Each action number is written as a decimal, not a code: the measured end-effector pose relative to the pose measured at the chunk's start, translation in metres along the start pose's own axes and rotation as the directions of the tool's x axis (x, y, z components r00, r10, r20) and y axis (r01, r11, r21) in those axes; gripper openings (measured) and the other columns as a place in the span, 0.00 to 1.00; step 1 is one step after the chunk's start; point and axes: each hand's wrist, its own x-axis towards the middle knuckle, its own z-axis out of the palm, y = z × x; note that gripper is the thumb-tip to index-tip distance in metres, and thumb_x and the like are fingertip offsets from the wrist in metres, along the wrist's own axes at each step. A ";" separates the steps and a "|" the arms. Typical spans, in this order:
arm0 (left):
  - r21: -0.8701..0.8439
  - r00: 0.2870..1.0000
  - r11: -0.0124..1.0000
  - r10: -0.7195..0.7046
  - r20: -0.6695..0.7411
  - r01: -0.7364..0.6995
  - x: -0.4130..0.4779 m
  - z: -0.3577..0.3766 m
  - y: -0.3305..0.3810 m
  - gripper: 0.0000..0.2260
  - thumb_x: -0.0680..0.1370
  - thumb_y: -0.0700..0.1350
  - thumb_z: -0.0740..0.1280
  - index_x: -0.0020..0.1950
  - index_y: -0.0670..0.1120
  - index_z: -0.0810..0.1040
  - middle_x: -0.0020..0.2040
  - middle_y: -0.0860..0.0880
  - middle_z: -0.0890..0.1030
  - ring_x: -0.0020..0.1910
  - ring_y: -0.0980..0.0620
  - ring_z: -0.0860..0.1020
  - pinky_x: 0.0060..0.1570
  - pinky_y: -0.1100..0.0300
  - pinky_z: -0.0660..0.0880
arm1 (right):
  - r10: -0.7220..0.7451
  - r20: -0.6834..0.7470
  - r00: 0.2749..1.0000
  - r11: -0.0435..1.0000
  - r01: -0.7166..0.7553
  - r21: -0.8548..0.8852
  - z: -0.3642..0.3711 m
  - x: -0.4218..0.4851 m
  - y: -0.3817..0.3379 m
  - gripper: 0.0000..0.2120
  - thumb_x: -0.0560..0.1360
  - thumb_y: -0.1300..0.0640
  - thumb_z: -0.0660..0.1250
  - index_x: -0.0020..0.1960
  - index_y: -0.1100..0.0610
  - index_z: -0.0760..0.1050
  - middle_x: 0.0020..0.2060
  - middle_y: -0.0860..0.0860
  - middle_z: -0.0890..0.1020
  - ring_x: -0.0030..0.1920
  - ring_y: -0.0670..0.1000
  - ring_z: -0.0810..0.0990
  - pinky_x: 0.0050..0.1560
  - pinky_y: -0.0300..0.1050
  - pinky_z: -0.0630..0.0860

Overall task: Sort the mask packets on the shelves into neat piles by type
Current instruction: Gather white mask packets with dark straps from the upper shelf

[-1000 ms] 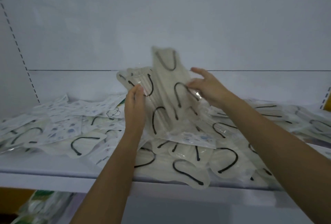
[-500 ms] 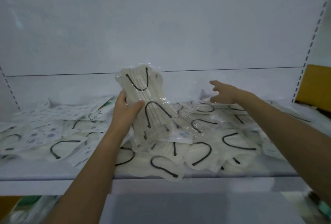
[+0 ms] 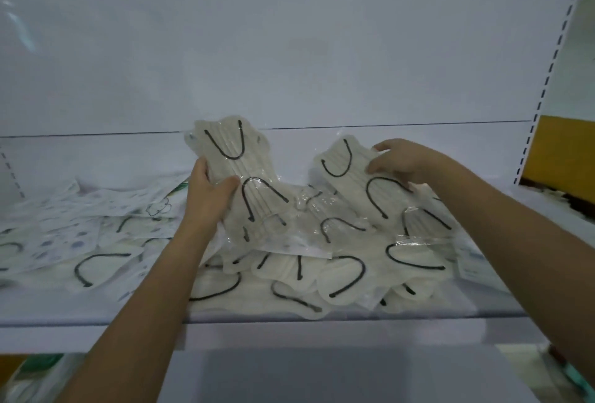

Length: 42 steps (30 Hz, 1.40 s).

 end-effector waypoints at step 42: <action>0.145 0.986 0.988 0.020 0.166 -0.044 0.044 -0.092 -0.011 0.41 0.75 0.34 0.65 0.77 0.55 0.43 0.75 0.52 0.57 0.70 0.52 0.64 0.66 0.52 0.67 | 0.079 -0.079 0.994 0.986 -0.090 -0.143 0.132 -0.006 -0.060 0.22 0.75 0.65 0.62 0.67 0.65 0.62 0.60 0.62 0.71 0.57 0.58 0.73 0.43 0.42 0.70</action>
